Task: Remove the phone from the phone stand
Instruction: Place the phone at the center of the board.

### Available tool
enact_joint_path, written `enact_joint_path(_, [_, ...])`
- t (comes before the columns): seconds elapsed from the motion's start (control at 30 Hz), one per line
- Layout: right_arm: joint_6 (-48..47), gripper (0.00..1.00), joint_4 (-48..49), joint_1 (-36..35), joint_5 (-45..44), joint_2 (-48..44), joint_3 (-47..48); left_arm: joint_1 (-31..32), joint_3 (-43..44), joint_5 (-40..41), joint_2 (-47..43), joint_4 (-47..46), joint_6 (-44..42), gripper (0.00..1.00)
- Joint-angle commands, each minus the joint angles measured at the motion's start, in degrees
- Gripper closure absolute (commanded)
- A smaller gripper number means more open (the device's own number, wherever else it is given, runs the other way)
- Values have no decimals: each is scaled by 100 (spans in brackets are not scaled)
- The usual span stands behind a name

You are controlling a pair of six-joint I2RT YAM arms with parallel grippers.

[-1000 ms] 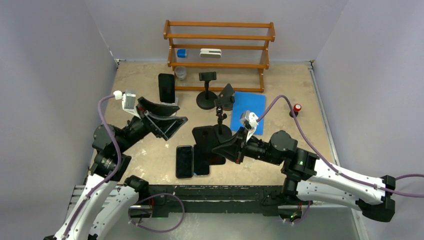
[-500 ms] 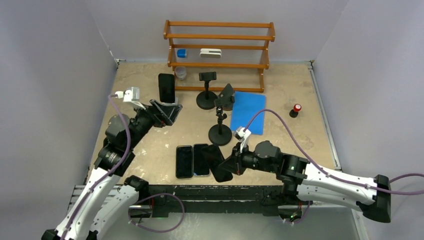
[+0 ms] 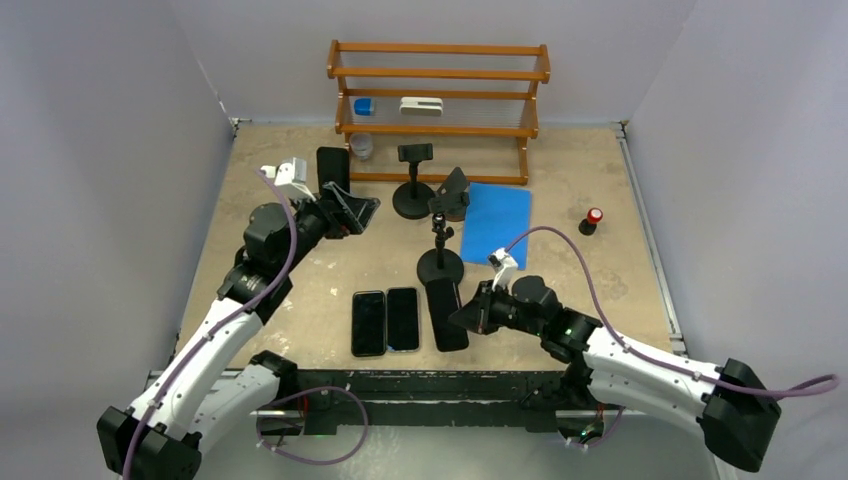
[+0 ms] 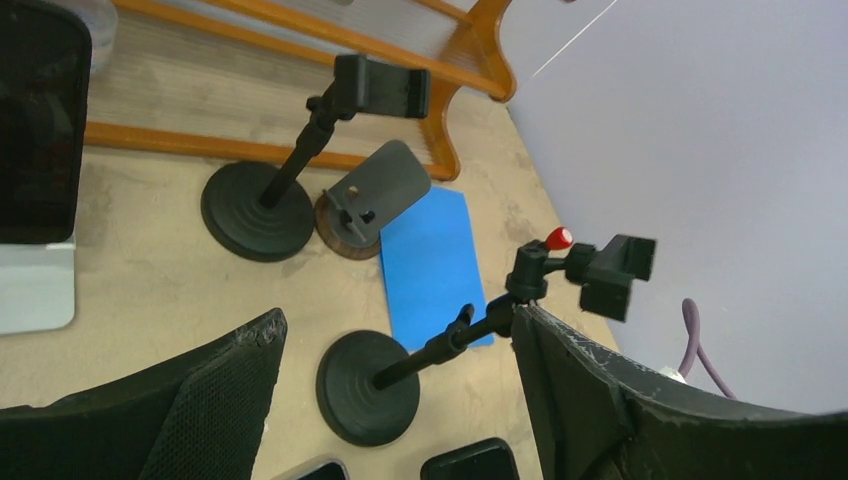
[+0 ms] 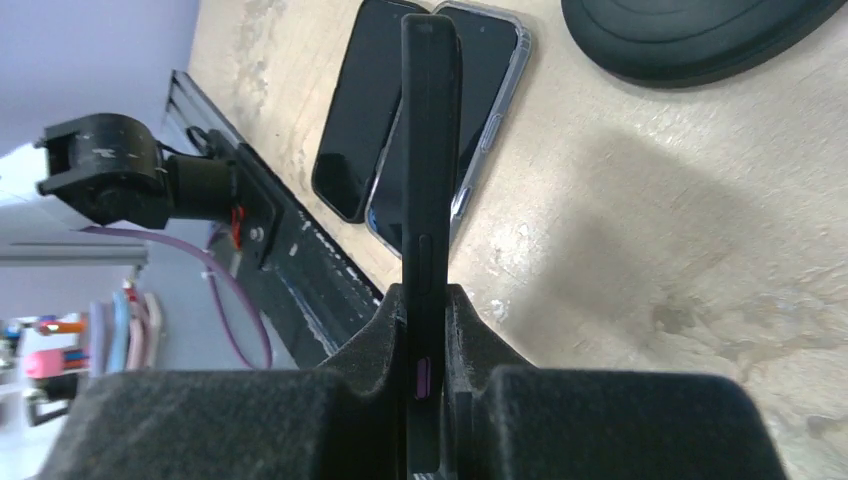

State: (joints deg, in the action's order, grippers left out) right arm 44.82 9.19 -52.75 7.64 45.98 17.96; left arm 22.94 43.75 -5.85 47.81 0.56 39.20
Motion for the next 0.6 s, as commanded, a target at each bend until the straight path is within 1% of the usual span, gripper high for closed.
enact_joint_path(0.0, [820, 100, 1754, 245, 963, 155, -277, -21, -230, -202, 4, -316, -181, 20])
enact_joint_path(0.13, [1178, 100, 2302, 272, 1228, 602, -524, -35, -410, -355, -285, -289, -200, 20])
enact_joint_path(0.23, [1443, 100, 2595, 297, 1332, 754, -728, -27, -528, -570, -470, -357, -117, 21])
enact_joint_path(0.47, [1937, 100, 2669, 415, 1151, 416, -1063, -26, -595, -850, -521, -434, 34, 21])
enact_joint_path(0.57, [2075, 100, 2636, 522, 1070, 444, -1107, -26, -595, -878, -466, -436, 57, 21])
